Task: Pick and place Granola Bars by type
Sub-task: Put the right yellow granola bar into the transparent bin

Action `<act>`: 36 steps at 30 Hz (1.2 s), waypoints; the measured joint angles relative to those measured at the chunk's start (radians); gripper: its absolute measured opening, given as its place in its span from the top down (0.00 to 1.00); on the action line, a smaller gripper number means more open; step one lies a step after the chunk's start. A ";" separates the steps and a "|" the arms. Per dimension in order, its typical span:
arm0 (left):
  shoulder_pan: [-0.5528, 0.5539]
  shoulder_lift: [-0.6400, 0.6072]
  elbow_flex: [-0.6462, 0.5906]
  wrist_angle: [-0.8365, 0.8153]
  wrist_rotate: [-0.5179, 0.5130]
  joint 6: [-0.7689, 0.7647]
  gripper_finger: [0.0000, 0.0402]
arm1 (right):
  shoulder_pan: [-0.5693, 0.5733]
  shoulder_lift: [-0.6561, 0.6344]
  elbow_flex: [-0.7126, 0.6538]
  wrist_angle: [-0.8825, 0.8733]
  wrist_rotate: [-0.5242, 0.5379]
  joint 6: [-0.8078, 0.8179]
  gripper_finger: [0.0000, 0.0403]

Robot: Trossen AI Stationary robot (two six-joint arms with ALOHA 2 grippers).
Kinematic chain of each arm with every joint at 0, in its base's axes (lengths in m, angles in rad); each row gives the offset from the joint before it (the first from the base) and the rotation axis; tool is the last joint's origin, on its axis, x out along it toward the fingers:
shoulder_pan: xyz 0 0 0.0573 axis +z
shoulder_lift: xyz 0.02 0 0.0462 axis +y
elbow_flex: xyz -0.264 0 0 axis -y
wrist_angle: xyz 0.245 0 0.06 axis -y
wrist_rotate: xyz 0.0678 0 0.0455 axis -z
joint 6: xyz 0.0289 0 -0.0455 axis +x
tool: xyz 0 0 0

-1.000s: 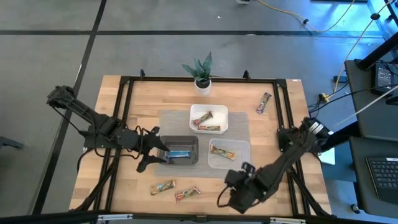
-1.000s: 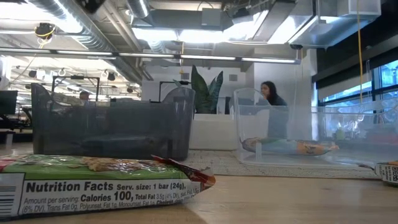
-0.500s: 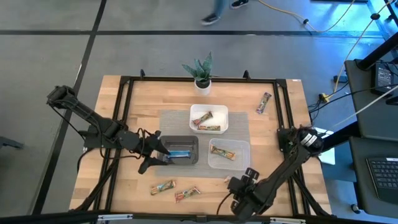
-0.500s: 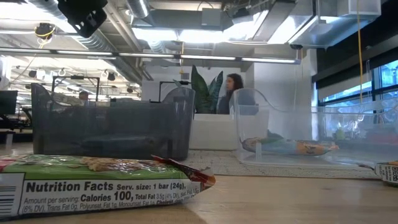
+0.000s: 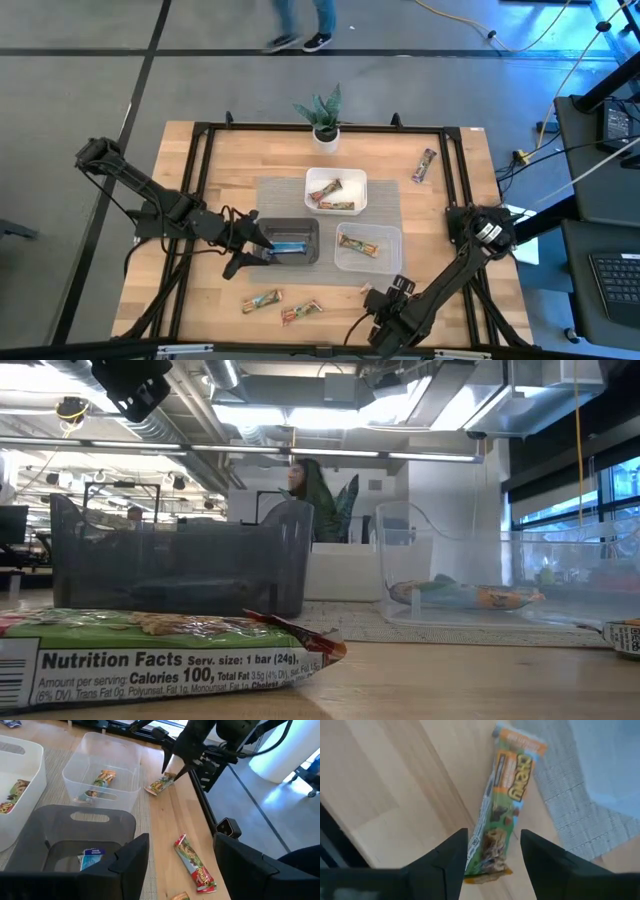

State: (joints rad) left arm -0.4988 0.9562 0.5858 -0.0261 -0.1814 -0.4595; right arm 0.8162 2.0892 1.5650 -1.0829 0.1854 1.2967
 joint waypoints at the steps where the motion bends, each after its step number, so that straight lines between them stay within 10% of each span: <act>1: 0.000 0.000 0.000 0.000 0.000 0.000 0.47 | 0.000 0.005 0.000 -0.001 0.001 0.000 0.54; 36: 0.000 0.000 0.000 0.000 -0.007 -0.025 0.47 | -0.010 0.009 -0.124 0.208 0.026 0.108 0.54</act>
State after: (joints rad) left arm -0.4988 0.9562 0.5854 -0.0261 -0.1886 -0.4847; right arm 0.8057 2.0979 1.4414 -0.8754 0.2112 1.4043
